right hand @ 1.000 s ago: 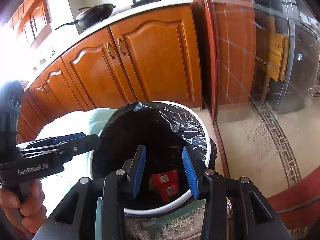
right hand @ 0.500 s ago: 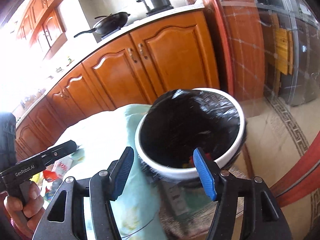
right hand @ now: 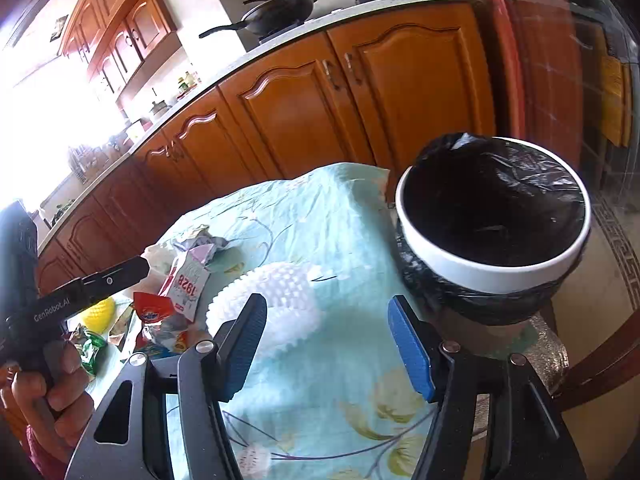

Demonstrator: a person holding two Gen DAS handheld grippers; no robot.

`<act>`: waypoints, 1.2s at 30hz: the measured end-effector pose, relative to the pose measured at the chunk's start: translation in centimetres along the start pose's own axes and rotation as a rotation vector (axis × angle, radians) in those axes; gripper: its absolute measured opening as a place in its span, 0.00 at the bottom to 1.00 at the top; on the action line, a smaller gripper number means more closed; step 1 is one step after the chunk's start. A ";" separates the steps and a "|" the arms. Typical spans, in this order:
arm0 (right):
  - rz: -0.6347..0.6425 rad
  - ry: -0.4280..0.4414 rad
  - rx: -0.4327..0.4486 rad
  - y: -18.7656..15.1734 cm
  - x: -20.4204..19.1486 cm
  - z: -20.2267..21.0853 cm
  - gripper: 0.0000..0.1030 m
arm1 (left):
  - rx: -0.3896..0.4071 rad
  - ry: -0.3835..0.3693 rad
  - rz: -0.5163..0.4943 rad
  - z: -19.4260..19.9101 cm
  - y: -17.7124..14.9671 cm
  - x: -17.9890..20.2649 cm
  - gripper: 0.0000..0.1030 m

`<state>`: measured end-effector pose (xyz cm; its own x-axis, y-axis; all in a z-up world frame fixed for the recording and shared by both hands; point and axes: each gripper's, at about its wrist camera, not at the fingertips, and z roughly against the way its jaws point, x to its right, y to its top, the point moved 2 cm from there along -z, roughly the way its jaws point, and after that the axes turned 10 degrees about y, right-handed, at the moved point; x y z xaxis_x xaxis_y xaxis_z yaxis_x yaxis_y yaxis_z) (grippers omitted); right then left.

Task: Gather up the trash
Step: 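Grasp crumpled foil wrapper with left tool while right tool grasps white foam net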

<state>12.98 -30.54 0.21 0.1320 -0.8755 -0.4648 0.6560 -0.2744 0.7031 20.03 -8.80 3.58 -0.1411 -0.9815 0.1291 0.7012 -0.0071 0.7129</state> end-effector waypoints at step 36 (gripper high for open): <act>0.010 0.045 -0.122 0.0 -2.2 -7.6 0.35 | -0.248 0.193 -0.137 -12.3 5.3 -3.8 0.07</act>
<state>18.28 -25.56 -2.82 0.1708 -0.8584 -0.4838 0.7398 -0.2125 0.6383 32.91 -7.46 -1.63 -0.1277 -0.9862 -0.1057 0.8367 -0.1643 0.5225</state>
